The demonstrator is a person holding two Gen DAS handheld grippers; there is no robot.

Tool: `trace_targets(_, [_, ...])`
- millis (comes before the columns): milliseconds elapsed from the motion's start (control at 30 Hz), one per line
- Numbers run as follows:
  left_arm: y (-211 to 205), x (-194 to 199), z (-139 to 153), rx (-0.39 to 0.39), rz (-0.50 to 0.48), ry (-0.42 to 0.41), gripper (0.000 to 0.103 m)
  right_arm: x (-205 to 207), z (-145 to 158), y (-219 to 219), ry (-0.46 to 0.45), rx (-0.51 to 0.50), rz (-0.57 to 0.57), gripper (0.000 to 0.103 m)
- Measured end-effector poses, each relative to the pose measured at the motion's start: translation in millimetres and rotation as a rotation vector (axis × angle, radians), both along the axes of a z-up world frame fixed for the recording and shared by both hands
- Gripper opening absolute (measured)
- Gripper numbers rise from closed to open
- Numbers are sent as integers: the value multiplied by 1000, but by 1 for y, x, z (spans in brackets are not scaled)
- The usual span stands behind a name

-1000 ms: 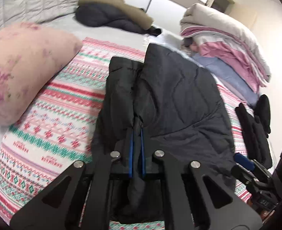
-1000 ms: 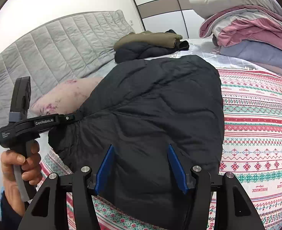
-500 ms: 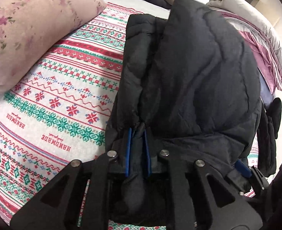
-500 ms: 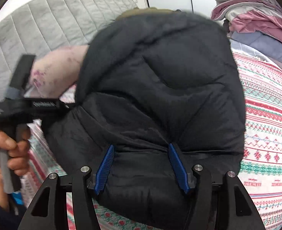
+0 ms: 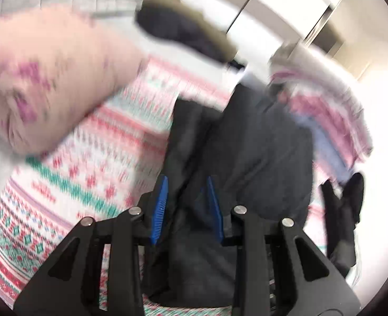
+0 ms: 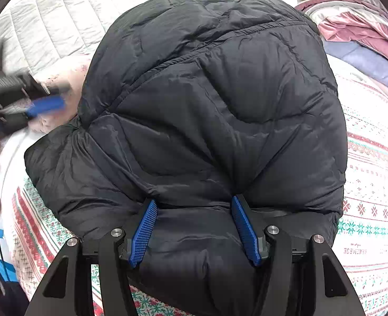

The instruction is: Fold large clothes

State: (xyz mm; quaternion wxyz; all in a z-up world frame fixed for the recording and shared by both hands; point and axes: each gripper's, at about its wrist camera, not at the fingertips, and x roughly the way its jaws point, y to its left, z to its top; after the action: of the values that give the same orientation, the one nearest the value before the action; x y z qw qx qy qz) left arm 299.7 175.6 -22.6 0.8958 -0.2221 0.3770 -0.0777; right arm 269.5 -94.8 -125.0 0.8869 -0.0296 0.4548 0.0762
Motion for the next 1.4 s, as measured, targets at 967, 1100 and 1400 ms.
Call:
trace_targets(967, [-44, 118, -68, 64, 1, 150, 49, 85, 142, -61, -100, 171, -63, 61])
trace_targets(1100, [-41, 118, -73, 64, 7, 145, 50, 166, 111, -71, 25, 189, -163, 61])
trace_targets(1400, [-49, 122, -81, 128, 31, 148, 50, 219, 26, -68, 150, 128, -231, 62])
